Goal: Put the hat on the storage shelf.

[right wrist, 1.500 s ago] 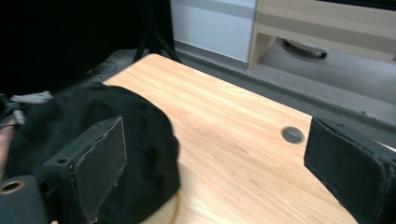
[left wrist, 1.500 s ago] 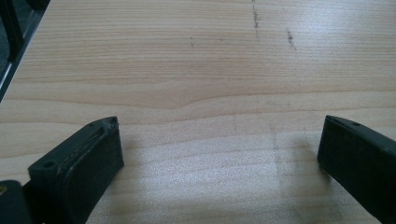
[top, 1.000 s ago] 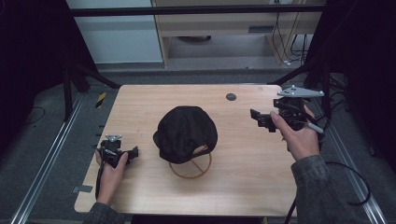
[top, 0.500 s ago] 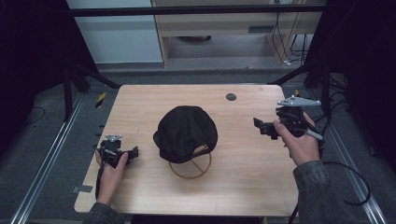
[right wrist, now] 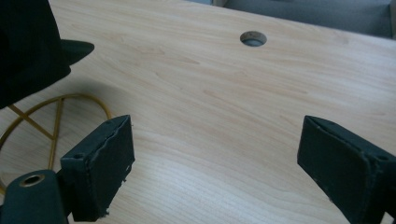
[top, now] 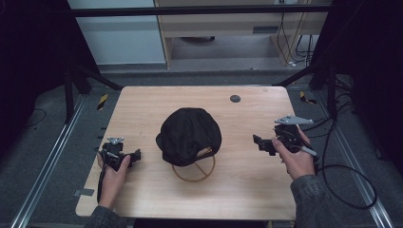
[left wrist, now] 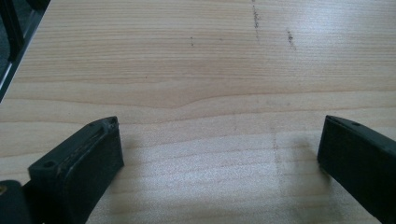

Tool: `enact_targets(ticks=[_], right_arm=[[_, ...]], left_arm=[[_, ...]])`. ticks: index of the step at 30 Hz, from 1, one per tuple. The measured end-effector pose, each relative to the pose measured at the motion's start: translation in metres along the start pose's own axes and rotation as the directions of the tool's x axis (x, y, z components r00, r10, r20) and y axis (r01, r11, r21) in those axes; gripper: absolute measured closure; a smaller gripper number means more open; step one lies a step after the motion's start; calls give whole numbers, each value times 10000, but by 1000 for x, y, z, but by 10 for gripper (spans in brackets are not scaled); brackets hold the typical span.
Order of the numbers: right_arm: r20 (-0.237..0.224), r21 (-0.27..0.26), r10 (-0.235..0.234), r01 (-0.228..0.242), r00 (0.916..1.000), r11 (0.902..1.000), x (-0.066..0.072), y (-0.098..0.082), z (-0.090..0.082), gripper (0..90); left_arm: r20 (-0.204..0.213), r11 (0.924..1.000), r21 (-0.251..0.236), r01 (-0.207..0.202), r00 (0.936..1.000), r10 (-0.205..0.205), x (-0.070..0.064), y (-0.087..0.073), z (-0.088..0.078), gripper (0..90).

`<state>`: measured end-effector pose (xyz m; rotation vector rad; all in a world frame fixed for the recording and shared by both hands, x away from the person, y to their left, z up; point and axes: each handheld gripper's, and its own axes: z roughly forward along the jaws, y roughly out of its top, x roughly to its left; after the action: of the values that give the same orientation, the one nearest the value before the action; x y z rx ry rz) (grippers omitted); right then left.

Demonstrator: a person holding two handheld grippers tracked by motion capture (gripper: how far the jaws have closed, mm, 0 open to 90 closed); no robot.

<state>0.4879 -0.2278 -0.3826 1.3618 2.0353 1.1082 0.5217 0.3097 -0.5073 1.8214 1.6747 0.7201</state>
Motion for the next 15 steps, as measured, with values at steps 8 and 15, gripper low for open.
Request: enact_targets(ticks=[8, 15], right_arm=[[72, 267, 173, -175, 9998, 9995, 0, -20, 14, 115], [-37, 680, 414, -411, 9991, 9968, 1, -40, 28, 119]], left_arm=[[0, 10000, 2, -2, 10000, 2, 0, 0, 0, 0], [-1, 10000, 1, -1, 10000, 1, 0, 0, 0, 0]])
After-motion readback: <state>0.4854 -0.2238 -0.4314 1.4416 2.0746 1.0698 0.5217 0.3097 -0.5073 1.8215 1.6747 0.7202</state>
